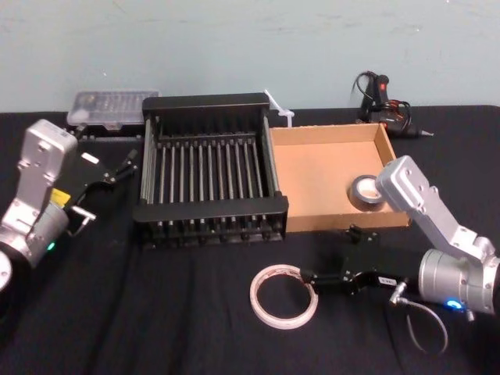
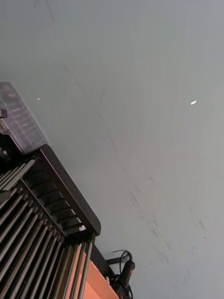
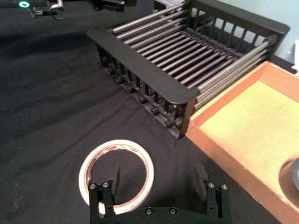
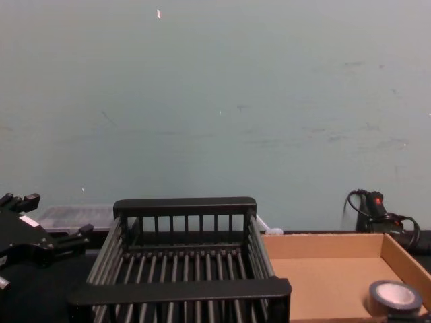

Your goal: Pick up the white tape and place it into the black box , Pick up the silver tape and place it into the brown box.

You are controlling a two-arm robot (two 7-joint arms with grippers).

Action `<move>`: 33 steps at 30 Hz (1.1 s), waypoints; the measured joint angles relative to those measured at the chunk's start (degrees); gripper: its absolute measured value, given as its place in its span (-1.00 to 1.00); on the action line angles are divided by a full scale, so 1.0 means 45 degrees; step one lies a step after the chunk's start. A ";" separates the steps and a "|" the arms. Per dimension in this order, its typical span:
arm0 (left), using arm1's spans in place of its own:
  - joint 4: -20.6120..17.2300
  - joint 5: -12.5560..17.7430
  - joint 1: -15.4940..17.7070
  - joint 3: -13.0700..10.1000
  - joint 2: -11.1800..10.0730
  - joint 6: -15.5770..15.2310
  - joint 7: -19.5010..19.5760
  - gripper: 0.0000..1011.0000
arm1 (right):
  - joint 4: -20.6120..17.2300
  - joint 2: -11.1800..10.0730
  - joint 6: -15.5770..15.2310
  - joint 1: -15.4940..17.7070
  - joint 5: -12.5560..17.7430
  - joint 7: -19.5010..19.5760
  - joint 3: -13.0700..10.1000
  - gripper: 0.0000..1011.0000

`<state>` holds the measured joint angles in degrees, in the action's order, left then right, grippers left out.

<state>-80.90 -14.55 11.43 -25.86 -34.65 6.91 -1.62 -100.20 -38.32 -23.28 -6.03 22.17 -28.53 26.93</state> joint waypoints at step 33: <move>-0.0001 0.0000 0.0001 0.0000 0.0000 0.0000 0.0000 0.98 | 0.1214 0.0502 -0.0003 -0.0858 -0.0649 -0.0384 0.1146 0.98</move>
<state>-80.90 -14.55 11.44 -25.86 -34.65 6.91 -1.62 -94.74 -36.06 -23.30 -9.89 19.25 -30.25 32.09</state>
